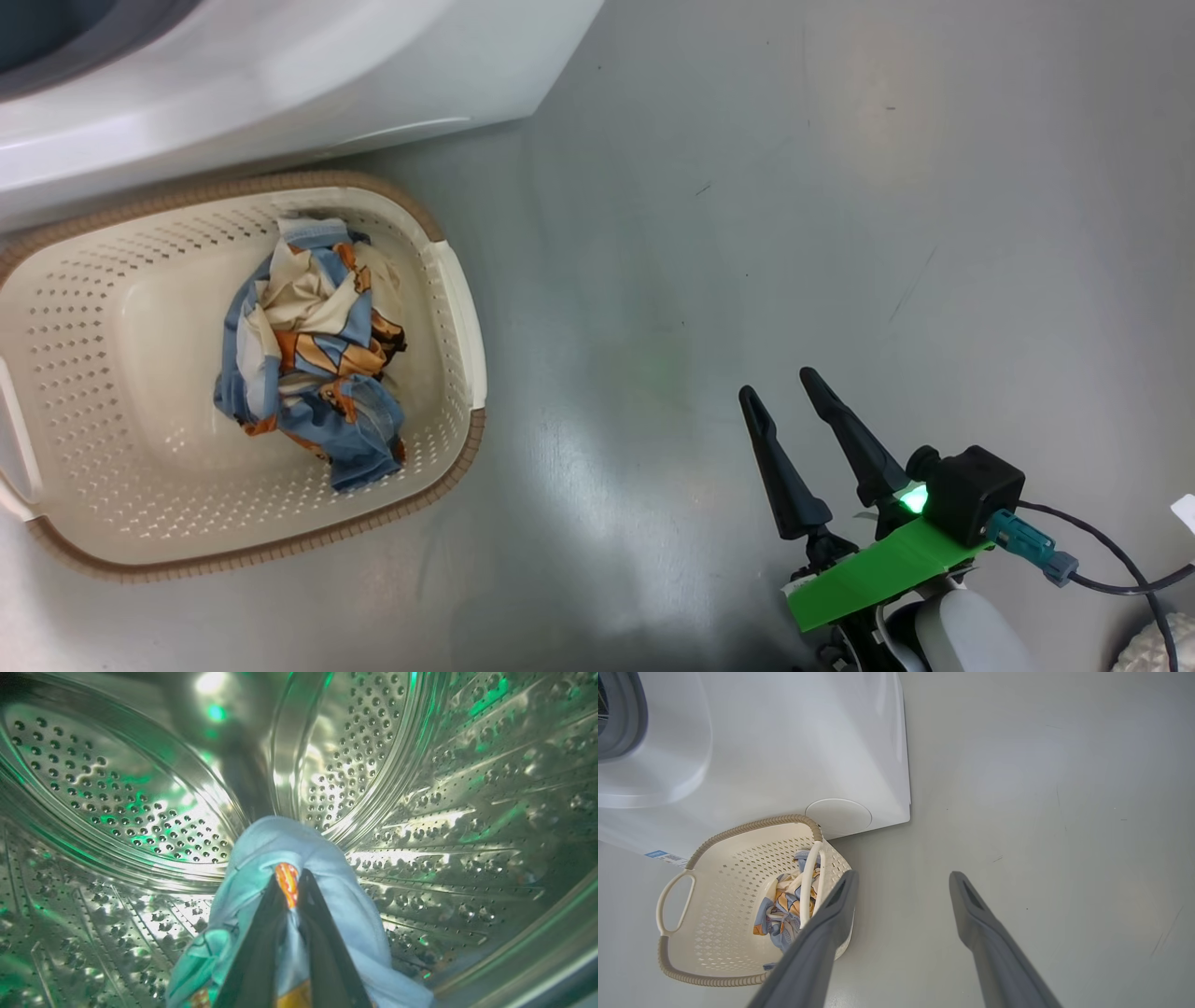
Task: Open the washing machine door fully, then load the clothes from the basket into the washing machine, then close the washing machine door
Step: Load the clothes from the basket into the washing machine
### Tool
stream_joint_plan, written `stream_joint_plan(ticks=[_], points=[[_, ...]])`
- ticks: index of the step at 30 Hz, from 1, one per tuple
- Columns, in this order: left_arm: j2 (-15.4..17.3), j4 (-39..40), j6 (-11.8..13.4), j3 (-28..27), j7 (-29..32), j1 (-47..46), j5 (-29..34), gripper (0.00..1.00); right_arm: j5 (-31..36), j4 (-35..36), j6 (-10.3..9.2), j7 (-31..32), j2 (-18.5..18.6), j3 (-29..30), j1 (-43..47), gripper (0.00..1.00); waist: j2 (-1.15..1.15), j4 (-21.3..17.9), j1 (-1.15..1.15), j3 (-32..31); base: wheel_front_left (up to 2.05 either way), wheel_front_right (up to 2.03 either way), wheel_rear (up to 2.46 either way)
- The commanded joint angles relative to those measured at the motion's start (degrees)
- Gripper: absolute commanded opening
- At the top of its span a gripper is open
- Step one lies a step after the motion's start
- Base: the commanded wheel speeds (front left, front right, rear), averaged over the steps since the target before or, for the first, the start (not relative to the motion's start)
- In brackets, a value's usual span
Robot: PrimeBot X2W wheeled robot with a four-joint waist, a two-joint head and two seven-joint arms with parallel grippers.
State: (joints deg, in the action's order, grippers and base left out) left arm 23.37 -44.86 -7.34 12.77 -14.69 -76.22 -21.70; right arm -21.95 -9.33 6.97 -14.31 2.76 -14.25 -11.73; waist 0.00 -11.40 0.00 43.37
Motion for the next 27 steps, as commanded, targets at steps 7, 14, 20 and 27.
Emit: stream_joint_plan(ticks=[7,14,20,27], points=[[2.09,-5.12,-0.13,3.38,-0.30,-1.68,-3.82,1.00,-1.42,0.08,0.52,-0.69,0.11,-1.24,1.00,1.00,0.00,0.06,0.00,-1.30,0.00,0.00,0.00],[1.55,-6.56,-0.14,5.66,-0.30,-2.18,-5.87,1.00,-1.60,-0.23,0.52,-0.69,0.11,-1.27,0.61,1.00,0.00,0.74,0.00,-2.82,0.00,0.00,0.00],[0.72,-6.86,-0.14,7.21,-0.30,-1.03,-7.22,1.00,-1.45,-0.62,0.52,-0.69,0.11,-1.05,0.20,1.00,0.00,1.61,0.00,-3.75,0.00,0.00,0.00],[-0.17,-7.17,-0.14,7.66,-0.30,0.58,-8.85,1.00,-1.30,-0.97,0.52,-0.69,0.11,-0.37,-0.46,1.00,0.00,2.70,0.00,-4.84,0.00,0.00,0.00]])
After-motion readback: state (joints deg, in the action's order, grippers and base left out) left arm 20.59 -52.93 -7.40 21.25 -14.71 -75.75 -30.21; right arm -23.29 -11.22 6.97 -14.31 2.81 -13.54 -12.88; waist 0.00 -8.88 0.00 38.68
